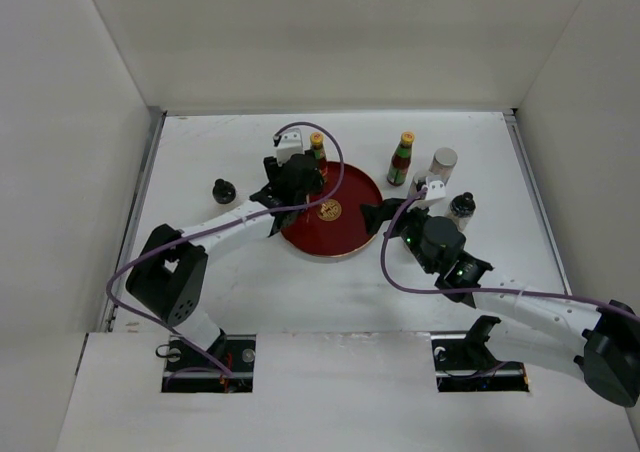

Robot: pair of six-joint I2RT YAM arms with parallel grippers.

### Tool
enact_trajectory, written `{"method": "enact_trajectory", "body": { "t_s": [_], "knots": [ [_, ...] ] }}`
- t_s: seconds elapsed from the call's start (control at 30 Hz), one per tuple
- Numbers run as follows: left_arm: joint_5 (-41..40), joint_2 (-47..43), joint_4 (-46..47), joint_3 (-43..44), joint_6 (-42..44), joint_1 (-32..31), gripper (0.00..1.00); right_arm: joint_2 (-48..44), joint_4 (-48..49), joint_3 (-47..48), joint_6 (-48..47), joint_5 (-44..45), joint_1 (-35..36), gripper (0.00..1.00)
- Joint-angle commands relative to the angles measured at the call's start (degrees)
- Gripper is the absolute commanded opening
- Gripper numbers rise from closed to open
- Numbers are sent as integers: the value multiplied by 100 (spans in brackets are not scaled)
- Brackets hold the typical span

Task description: Organize the condiment bottles

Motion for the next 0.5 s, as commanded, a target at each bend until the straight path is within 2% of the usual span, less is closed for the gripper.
{"method": "enact_trajectory", "body": {
  "t_s": [0.0,0.1,0.23,0.37,0.47],
  "knots": [
    [-163,97,689,254,164,-25,44,-91,342,-15,-16,-60,-21,90],
    [-190,220,680,237,147,-51,49,-109,334,-23,-16,-60,-21,90],
    [-216,142,671,158,130,-78,69,-162,342,-41,1,-60,-21,91],
    [-303,-577,549,-70,191,-121,82,-57,325,-6,-25,-60,-21,91],
    [-470,-1324,137,-325,148,-122,86,-21,334,12,-34,-60,-21,91]
  ]
}}
